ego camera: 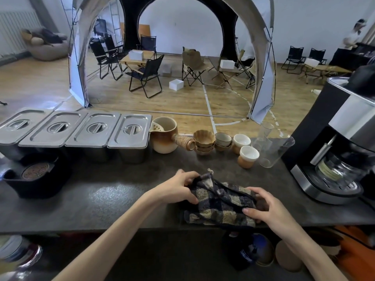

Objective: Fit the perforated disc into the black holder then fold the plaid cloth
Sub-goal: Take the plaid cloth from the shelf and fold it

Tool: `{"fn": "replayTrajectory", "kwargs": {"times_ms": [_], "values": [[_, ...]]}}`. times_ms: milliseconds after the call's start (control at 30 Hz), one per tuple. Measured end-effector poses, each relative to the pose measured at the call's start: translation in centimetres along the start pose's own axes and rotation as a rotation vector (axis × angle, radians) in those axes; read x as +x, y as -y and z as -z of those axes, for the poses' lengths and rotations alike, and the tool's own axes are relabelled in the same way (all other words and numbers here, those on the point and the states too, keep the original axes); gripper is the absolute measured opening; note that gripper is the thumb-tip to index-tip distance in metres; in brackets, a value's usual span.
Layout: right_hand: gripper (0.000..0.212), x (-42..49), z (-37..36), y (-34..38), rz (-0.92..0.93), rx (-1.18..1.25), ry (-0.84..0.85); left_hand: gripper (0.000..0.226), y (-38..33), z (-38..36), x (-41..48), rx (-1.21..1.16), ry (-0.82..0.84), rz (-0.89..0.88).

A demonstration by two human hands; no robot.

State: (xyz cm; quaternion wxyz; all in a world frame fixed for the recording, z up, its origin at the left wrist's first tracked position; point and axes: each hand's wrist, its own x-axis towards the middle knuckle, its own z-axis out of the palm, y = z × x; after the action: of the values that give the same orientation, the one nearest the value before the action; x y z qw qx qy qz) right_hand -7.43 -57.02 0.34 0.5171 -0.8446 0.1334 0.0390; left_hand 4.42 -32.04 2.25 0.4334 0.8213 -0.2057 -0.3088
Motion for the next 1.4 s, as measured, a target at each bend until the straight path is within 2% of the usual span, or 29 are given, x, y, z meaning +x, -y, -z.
{"fn": "replayTrajectory", "kwargs": {"times_ms": [167, 233, 333, 400, 433, 500, 567, 667, 833, 1000, 1100, 1133, 1200, 1400], "values": [[0.043, -0.1, 0.1, 0.2, 0.020, 0.045, 0.000, 0.031, 0.9, 0.3, -0.2, -0.024, -0.008, -0.188], [0.041, -0.1, 0.3, 0.2, 0.008, 0.076, 0.034, 0.028, 1.1, 0.2, -0.6, -0.016, 0.004, -0.198], [0.033, -0.1, 0.6, 0.5, -0.036, 0.172, 0.046, 0.017, 1.3, -0.2, -1.0, -0.175, -0.040, -0.147], [0.022, 0.1, 0.5, 0.7, -0.064, 0.229, 0.010, 0.034, 1.6, -0.5, -0.8, -0.172, -0.150, -0.102], [0.014, 0.2, 0.4, 0.8, -0.072, 0.215, -0.019, 0.042, 1.8, -0.7, -0.7, -0.090, -0.211, -0.076], [0.011, 0.5, 0.1, 0.7, -0.069, 0.140, -0.054, 0.040, 2.0, -1.1, -0.8, 0.091, -0.324, -0.018], [0.018, 0.5, -0.1, 0.9, -0.084, 0.092, -0.068, 0.044, 2.2, -1.4, -1.1, 0.124, -0.374, 0.042], [0.028, 0.0, -0.3, 0.9, -0.096, 0.119, -0.054, 0.063, 2.1, -1.9, -1.4, 0.141, -0.371, 0.074], [0.023, -0.8, -0.2, 1.0, -0.066, 0.182, -0.105, 0.044, 0.6, -3.9, -1.6, 0.171, -0.481, -0.044], [0.022, -0.8, 1.5, 0.6, -0.158, 0.267, -0.212, 0.032, -1.2, -5.2, -0.9, 0.028, -0.499, -0.094], [0.059, -0.9, 2.1, 0.3, -0.203, 0.238, -0.249, 0.023, -1.9, -6.6, -0.3, 0.071, -0.509, -0.117], [0.054, -0.8, 2.2, 0.0, -0.214, 0.238, -0.254, 0.022, -1.9, -6.9, -0.1, 0.096, -0.512, -0.112], [0.022, -0.8, 1.9, 0.1, -0.206, 0.241, -0.233, 0.020, -1.6, -6.9, 0.0, 0.123, -0.508, -0.097], [0.029, 0.9, -1.4, 1.7, -0.122, 0.056, -0.214, 0.017, 0.7, -3.3, -1.3, 0.095, -0.527, -0.093]]}}
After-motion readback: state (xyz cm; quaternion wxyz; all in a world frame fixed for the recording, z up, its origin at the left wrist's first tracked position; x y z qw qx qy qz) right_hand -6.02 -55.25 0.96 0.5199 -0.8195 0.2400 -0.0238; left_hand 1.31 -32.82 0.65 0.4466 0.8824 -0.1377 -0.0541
